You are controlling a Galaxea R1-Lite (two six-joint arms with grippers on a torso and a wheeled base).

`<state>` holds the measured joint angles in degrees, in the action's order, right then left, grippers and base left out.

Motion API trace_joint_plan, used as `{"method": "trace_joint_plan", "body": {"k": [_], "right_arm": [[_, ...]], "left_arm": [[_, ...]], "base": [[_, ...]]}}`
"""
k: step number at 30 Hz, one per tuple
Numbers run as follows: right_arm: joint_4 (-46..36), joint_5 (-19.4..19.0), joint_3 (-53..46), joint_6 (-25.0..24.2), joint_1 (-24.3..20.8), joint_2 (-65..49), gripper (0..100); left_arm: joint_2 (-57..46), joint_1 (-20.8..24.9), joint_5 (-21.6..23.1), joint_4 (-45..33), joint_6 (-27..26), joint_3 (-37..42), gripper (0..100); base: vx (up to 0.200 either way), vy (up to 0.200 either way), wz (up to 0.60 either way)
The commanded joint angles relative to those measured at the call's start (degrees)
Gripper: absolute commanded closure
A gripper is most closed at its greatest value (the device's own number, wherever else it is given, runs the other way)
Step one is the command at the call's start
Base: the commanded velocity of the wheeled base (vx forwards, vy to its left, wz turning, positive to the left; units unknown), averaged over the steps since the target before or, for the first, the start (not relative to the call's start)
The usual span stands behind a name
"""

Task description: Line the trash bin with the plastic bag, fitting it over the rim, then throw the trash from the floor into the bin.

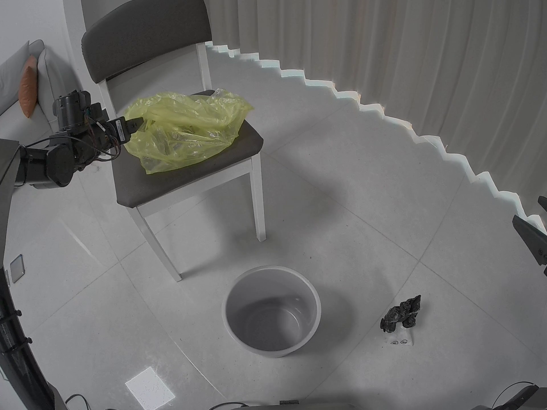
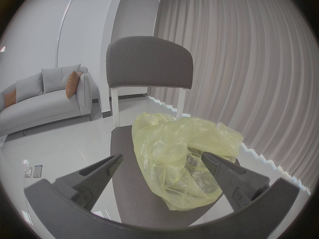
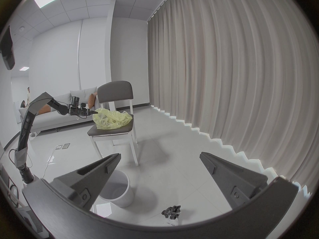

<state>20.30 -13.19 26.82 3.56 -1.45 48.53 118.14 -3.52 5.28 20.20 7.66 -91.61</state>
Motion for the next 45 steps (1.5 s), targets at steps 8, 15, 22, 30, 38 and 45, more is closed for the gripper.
{"method": "trace_joint_plan", "body": {"k": [8, 15, 22, 30, 38, 45], "right_arm": [[0.01, -0.34, -0.36, 0.04, -0.22, -0.54, 0], [0.01, -0.43, -0.36, 0.04, -0.22, -0.54, 0], [0.01, -0.52, -0.54, 0.04, -0.22, -0.28, 0], [0.01, -0.61, -0.45, 0.04, -0.22, -0.19, 0], [0.01, -1.93, -1.24, -0.04, -0.22, 0.16, 0], [0.18, -2.89, -1.77, -1.27, -0.22, 1.92, 0]], "left_arm": [[11.32, 1.24, -0.44, -2.01, 0.52, -13.77, 0], [12.91, 1.5, -0.71, -2.8, 0.69, -15.61, 100], [12.29, 1.06, -0.71, -3.24, 0.87, -15.61, 100], [0.07, 4.49, 0.96, -5.96, 0.78, -10.87, 100], [-12.23, 10.38, 4.3, -16.24, 0.25, -10.69, 100], [-18.82, 17.15, 6.06, -28.37, -3.26, -14.12, 100]], "base": [[0.0, 0.0, 0.0], [0.0, 0.0, 0.0], [0.0, 0.0, 0.0], [0.0, 0.0, 0.0], [0.0, 0.0, 0.0], [0.0, 0.0, 0.0]]}}
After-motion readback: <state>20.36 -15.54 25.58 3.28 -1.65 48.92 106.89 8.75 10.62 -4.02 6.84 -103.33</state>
